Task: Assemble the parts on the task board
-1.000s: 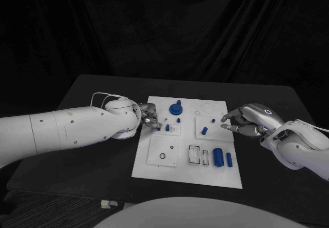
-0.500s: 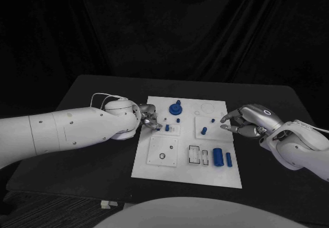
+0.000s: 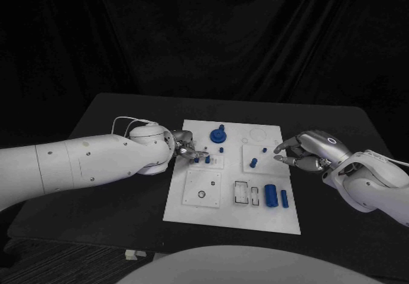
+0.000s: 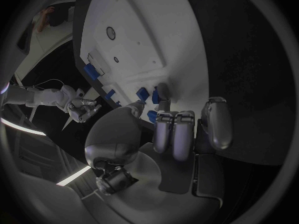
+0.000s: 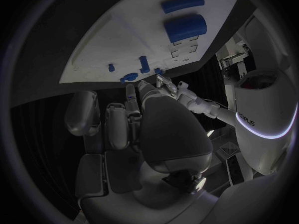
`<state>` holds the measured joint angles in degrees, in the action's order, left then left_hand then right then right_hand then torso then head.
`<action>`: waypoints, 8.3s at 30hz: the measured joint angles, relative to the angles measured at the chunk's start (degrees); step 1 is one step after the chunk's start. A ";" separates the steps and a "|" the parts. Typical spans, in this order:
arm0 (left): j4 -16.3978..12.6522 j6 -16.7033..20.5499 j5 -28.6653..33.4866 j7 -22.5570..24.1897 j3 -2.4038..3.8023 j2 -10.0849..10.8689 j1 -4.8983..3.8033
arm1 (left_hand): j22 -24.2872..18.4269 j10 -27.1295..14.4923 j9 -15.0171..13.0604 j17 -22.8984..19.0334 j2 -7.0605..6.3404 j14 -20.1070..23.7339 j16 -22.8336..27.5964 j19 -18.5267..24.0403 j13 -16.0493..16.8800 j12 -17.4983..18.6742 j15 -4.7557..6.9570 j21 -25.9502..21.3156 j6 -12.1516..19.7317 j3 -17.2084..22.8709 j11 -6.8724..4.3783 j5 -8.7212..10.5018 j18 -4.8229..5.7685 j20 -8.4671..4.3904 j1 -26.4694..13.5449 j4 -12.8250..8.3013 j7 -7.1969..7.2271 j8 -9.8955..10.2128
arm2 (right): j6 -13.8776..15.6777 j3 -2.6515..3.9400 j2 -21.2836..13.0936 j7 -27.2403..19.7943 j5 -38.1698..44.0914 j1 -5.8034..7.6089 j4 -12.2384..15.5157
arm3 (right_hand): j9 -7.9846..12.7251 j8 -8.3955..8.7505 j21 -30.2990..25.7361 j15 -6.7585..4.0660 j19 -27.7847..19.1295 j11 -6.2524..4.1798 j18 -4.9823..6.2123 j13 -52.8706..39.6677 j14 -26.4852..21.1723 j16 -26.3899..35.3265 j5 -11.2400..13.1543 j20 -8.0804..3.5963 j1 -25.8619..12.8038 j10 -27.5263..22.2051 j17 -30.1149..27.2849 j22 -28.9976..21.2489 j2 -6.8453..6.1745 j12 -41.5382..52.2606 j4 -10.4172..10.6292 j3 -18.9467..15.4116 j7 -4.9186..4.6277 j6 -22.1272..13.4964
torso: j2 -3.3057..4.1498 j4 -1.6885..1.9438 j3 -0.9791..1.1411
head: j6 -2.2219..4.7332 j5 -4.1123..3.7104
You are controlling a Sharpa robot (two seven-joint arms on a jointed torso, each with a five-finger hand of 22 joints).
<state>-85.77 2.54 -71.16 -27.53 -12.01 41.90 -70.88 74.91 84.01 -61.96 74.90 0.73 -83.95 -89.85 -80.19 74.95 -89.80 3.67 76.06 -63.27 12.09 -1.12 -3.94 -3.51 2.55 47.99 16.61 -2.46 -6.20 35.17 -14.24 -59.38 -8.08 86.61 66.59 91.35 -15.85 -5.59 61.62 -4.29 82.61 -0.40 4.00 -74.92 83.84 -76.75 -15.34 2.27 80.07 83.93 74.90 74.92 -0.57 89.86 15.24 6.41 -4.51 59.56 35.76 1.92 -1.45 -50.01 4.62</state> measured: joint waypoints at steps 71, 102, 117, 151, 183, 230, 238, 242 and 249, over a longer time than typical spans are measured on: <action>-1.57 6.47 2.85 4.60 -0.38 4.20 -2.52 | 0.00 0.02 -12.59 0.04 6.42 -0.08 0.00 -1.08 -0.03 0.00 0.35 0.96 1.56 -14.50 -0.40 -4.50 0.00 -0.38 2.42 0.21 0.72 -8.81 | 0.62 0.02 -1.04 0.71 0.00 -0.06 0.51 | 0.02 0.43 -0.71 0.00 0.00 0.00 0.53 -0.07 0.00 0.66 -3.92 0.00 0.99 0.00 0.00 0.01 0.50 0.01 -0.62 1.10 -0.21 0.20 | -0.03 -0.10 -0.01 | 0.00 0.13; 11.80 11.31 -15.38 43.89 -0.34 -5.40 -4.60 | 0.03 -38.74 29.30 -18.82 -2.28 16.14 23.99 5.86 -41.49 69.04 -2.48 -8.27 16.89 -3.48 2.88 -2.26 -1.80 3.05 38.54 -5.95 -1.91 1.66 | 2.35 0.02 -1.55 0.47 -0.01 -0.06 1.08 | 0.01 0.66 -1.06 0.00 0.00 0.00 0.49 -0.14 0.00 0.65 -3.92 0.00 0.56 0.00 0.00 -0.01 0.90 -0.69 -0.30 1.10 -0.21 0.20 | 0.14 -0.50 -0.29 | 0.00 -0.45; 16.93 11.30 -23.64 45.13 -0.36 -9.95 -1.26 | 0.03 -37.63 41.01 -18.35 -5.09 10.73 19.77 -0.02 -54.36 76.10 -1.11 -1.84 14.21 0.84 1.85 -5.49 -0.83 2.25 39.91 -9.04 0.34 2.17 | 2.46 0.02 -1.51 0.24 -0.01 -0.06 1.35 | 0.01 0.66 -1.06 0.00 0.00 0.00 0.48 -0.15 0.00 0.88 -3.92 0.00 0.27 0.00 0.00 -0.02 0.73 -0.95 -0.30 1.10 -0.21 0.20 | 0.18 -0.51 -0.30 | 0.00 -1.10; 23.09 10.38 -26.68 42.45 -0.33 -15.00 1.53 | 0.01 -32.22 41.77 -20.29 -5.89 11.20 19.30 -0.02 -54.08 73.88 -1.49 -1.84 10.32 3.68 2.15 -4.76 -0.85 2.25 38.45 -10.30 0.30 1.48 | 2.52 0.02 -1.49 0.16 -0.01 -0.06 1.53 | 0.01 0.66 -1.38 0.00 0.00 0.00 0.48 -0.13 0.00 0.88 -3.92 0.00 0.28 0.00 0.00 0.01 0.72 -0.89 0.02 1.10 -0.41 0.41 | 0.06 -0.48 -0.23 | 0.02 -1.75; 14.57 21.77 -26.84 42.22 -0.26 -7.68 -1.26 | 0.00 -22.22 40.44 -22.29 -4.39 8.37 19.34 -2.07 -55.50 74.97 -1.42 0.99 0.42 6.32 4.69 -4.88 0.04 1.84 38.49 -13.61 -1.84 -1.09 | 2.36 0.01 -1.26 0.16 -0.01 -0.06 1.18 | 0.01 0.66 -1.38 0.00 0.00 0.00 0.48 0.01 0.00 1.10 -3.69 0.00 0.05 0.00 0.00 -0.01 0.50 -1.14 0.01 1.10 0.01 0.83 | -0.01 -0.23 -0.19 | 0.02 -2.52; 15.19 14.11 -26.90 41.04 -0.34 -5.25 -0.09 | 0.00 -19.92 40.83 -25.93 -4.54 9.84 21.75 -0.92 -57.15 77.91 -1.22 -1.63 1.05 5.79 3.16 -3.20 0.02 1.94 37.54 -12.87 -1.63 0.38 | 1.78 0.01 -1.26 -0.31 -1.24 -0.07 0.61 | 0.00 0.66 -1.38 0.00 0.00 0.00 0.48 -0.05 0.00 1.32 -3.20 0.00 0.06 0.00 0.00 0.02 0.50 -1.10 0.17 1.26 0.01 0.83 | 0.01 -0.32 -0.18 | 0.02 -1.86; 15.56 13.81 -26.91 41.03 -0.34 -5.44 0.12 | 0.00 -19.91 40.89 -26.26 -4.55 10.14 21.97 -0.71 -57.27 78.08 -1.32 -1.84 1.05 5.79 3.15 -3.11 0.01 1.74 37.54 -12.88 -1.63 0.38 | 1.78 0.02 -1.26 -0.32 -1.25 -0.07 0.61 | 0.00 0.66 -1.57 0.00 0.00 0.00 0.48 -0.07 0.00 1.32 -3.20 0.00 0.06 0.00 0.00 0.01 0.49 -1.16 0.17 1.26 0.01 0.82 | 0.01 -0.29 -0.18 | 0.02 -1.88; 15.80 13.57 -26.91 41.03 -0.34 -5.59 0.16 | 0.00 -19.91 40.89 -26.33 -4.55 10.13 21.97 -0.71 -57.31 78.15 -1.32 -1.91 1.05 5.79 3.15 -3.10 0.00 1.74 37.54 -12.88 -1.63 0.38 | 1.79 0.01 -1.23 -0.33 -1.25 -0.07 0.56 | 0.00 0.66 -1.72 0.00 0.00 0.00 0.48 -0.12 0.00 1.32 -3.20 0.00 0.06 0.00 0.00 0.01 0.50 -1.33 0.17 1.26 0.01 0.82 | 0.01 -0.29 -0.18 | 0.02 -1.88; 15.99 13.20 -26.91 41.03 -0.33 -5.90 0.29 | 0.00 -19.91 40.89 -26.51 -4.70 10.15 22.20 -0.51 -57.31 78.15 -1.31 -2.11 1.04 5.78 3.15 -3.10 0.01 1.94 37.40 -12.88 -1.63 0.60 | 1.79 0.01 -1.20 -0.34 -1.26 -0.07 0.52 | 0.00 0.66 -1.72 0.00 0.00 0.00 0.48 -0.12 0.00 1.32 -3.20 0.00 0.06 0.00 0.00 0.00 0.49 -1.33 0.17 1.26 0.01 0.83 | 0.04 -0.29 -0.18 | 0.02 -1.91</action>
<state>-69.78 15.74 -98.08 13.50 -12.34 36.01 -70.59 74.90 64.10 -21.08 48.39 -3.97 -73.80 -67.65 -80.70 17.63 -11.64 2.36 73.95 -62.23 17.88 2.03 -7.04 -3.50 4.49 85.39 3.73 -4.10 -5.60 36.96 -14.23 -60.58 -8.42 85.34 66.53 91.87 -15.84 -4.93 59.90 -4.29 82.61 -0.40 4.48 -75.03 83.84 -75.42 -18.54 2.27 80.13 83.93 74.91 74.93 -0.08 88.53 15.41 7.67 -4.50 60.39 35.80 1.63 -1.63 -49.99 2.71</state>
